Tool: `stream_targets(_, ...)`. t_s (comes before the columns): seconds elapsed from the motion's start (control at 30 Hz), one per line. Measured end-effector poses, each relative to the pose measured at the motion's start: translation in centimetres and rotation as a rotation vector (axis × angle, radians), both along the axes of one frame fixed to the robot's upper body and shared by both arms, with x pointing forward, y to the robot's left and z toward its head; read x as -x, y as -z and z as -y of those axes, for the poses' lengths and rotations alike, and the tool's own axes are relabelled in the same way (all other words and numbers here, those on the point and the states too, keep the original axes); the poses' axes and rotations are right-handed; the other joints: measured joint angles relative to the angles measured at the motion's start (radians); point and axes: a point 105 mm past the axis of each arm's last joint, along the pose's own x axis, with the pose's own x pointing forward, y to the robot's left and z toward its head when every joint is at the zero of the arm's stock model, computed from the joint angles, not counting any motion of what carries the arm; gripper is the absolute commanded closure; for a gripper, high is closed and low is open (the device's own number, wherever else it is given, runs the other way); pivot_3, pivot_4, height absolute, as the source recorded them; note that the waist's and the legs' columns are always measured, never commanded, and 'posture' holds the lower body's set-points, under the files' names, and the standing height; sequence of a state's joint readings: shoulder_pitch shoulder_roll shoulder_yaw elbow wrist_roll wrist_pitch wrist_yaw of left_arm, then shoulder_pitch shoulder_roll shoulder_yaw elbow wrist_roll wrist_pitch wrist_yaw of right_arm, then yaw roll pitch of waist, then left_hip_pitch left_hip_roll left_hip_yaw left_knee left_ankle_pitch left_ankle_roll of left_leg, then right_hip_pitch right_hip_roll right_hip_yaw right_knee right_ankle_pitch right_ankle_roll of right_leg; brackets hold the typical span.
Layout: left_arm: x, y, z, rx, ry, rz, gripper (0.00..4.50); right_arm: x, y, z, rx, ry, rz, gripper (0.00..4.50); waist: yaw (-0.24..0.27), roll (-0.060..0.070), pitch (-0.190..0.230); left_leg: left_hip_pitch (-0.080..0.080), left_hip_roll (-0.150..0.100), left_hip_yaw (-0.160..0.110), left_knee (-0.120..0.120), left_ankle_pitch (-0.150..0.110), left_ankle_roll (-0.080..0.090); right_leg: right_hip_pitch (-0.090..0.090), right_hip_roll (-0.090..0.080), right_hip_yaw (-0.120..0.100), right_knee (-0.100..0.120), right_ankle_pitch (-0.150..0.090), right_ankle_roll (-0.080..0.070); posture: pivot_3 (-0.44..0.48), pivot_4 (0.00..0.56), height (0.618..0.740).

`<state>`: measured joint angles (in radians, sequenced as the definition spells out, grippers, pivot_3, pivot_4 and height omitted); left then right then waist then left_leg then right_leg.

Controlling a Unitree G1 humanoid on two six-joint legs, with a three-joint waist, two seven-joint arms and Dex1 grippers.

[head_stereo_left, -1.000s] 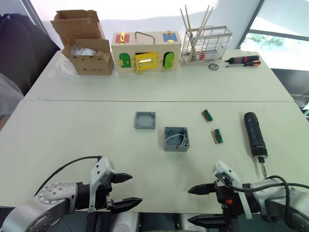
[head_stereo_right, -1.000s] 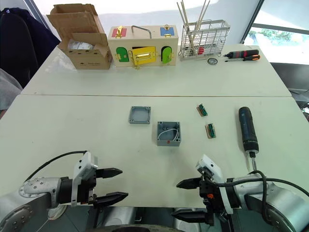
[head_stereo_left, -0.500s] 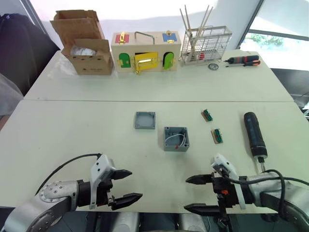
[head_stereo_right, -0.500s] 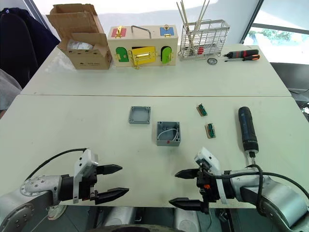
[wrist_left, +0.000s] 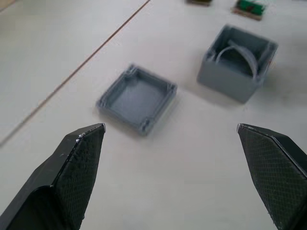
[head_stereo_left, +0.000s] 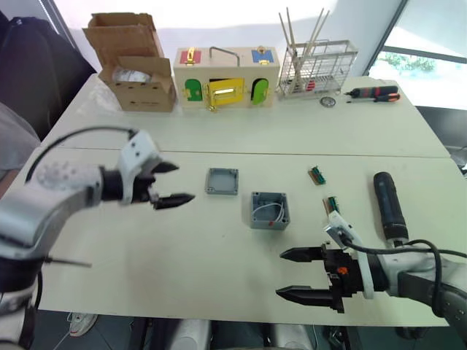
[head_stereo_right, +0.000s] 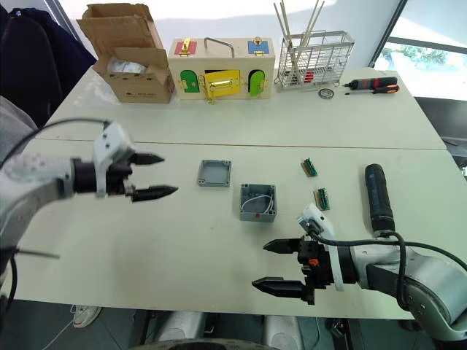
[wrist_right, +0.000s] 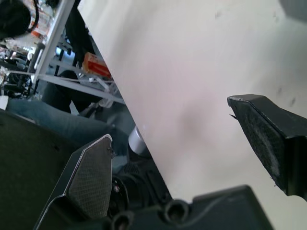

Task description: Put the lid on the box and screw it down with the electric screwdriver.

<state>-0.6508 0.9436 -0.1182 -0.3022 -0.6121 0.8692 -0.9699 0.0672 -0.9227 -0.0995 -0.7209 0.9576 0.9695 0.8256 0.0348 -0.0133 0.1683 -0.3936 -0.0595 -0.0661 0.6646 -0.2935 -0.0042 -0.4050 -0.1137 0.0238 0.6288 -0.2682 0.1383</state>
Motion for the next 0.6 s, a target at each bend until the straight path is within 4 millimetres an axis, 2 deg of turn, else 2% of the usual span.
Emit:
stream_targets(0.17,0.1,-0.4,4.4,-0.082,0.262,-0.050,0.00,-0.6,-0.3,0.1,0.015,0.036,0.031,0.03,-0.007,-0.002,0.002,0.000,0.000,0.002,0.001,0.000,0.000,0.000,-0.001,0.000,0.000,0.000,0.000,0.000,0.150,0.730)
stream_targets(0.3,1.1,1.9,8.8,-0.144,0.475,-0.116,0.00,-1.5,-0.5,0.8,0.030,0.126,0.072,0.03,-0.006,-0.003,0.002,0.000,0.000,0.002,0.002,0.000,0.001,0.001,-0.001,0.000,0.001,0.000,0.000,0.000,0.150,0.730)
stream_targets(0.5,1.9,4.8,11.5,-0.192,0.583,-0.191,0.00,-1.9,-1.2,1.9,0.053,0.220,0.127,0.03,-0.025,-0.003,0.002,-0.001,0.001,0.001,0.002,0.000,0.001,-0.001,0.000,0.000,0.002,0.000,0.001,0.000,0.150,0.730)
stream_targets(0.6,1.2,5.9,12.7,-0.225,0.587,-0.165,0.00,-2.1,-1.5,2.1,0.056,0.249,0.145,0.03,-0.022,-0.003,0.002,0.000,0.001,0.001,0.002,0.000,0.001,0.000,0.000,-0.001,0.002,0.000,0.001,0.000,0.150,0.730)
